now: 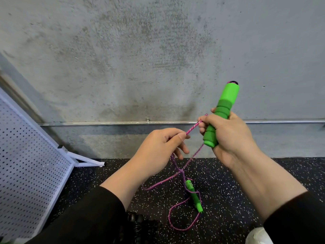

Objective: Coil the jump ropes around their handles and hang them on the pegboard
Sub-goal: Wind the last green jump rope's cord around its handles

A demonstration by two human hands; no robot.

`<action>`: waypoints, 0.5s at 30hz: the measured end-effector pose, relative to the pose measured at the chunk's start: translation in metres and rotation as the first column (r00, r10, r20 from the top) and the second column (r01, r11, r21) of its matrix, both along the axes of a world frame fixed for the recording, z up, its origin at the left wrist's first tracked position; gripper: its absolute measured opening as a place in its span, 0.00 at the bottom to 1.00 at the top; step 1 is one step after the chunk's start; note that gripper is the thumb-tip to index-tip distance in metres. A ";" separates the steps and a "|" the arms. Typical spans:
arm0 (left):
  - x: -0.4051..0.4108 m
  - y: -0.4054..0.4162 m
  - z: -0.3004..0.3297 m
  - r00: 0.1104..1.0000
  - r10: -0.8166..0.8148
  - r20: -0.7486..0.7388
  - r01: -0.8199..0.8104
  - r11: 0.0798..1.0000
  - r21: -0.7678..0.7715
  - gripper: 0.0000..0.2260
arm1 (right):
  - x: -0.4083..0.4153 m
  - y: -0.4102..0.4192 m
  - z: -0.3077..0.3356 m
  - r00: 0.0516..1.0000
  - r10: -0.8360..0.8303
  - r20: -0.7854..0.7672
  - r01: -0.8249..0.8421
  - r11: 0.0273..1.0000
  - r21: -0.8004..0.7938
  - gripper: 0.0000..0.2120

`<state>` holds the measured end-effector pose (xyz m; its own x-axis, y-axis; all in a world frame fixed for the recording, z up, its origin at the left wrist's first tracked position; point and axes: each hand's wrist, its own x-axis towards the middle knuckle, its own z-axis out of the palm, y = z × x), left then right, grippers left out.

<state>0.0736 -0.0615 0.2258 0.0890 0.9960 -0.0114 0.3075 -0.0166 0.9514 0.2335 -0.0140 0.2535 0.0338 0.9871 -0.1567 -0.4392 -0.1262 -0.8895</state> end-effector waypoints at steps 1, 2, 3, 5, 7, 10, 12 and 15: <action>0.000 -0.001 0.001 0.999 -0.001 0.045 0.002 1.000 -0.006 0.11 | 0.000 0.001 0.000 1.000 -0.006 -0.010 0.006 1.000 0.002 0.16; 0.001 -0.002 0.002 0.996 -0.003 0.089 0.004 1.000 -0.016 0.12 | 0.000 0.001 0.000 1.000 -0.012 -0.017 0.012 1.000 0.005 0.16; 0.002 -0.003 0.004 0.991 -0.012 0.133 0.016 0.999 -0.029 0.12 | -0.001 0.001 0.000 1.000 -0.019 -0.023 0.019 1.000 0.008 0.16; 0.003 -0.005 0.005 0.974 -0.054 0.222 0.067 0.996 -0.052 0.14 | -0.002 0.001 0.000 0.999 -0.030 -0.036 0.031 0.999 0.018 0.16; 0.003 -0.005 0.006 0.954 -0.078 0.289 0.105 0.991 -0.081 0.16 | -0.003 0.001 0.000 0.999 -0.029 -0.043 0.030 0.999 0.023 0.15; 0.004 -0.004 0.005 0.968 -0.037 0.248 0.062 0.994 -0.093 0.15 | -0.003 0.001 0.001 0.998 -0.026 -0.058 0.027 0.999 0.023 0.15; 0.003 -0.003 0.005 0.977 -0.003 0.215 0.019 0.997 -0.074 0.12 | -0.002 0.002 0.002 0.996 -0.041 -0.080 0.044 0.999 0.026 0.15; 0.003 -0.003 0.006 0.984 -0.013 0.178 0.025 0.997 -0.070 0.10 | 0.000 0.004 0.003 0.994 -0.067 -0.086 0.071 0.997 0.040 0.15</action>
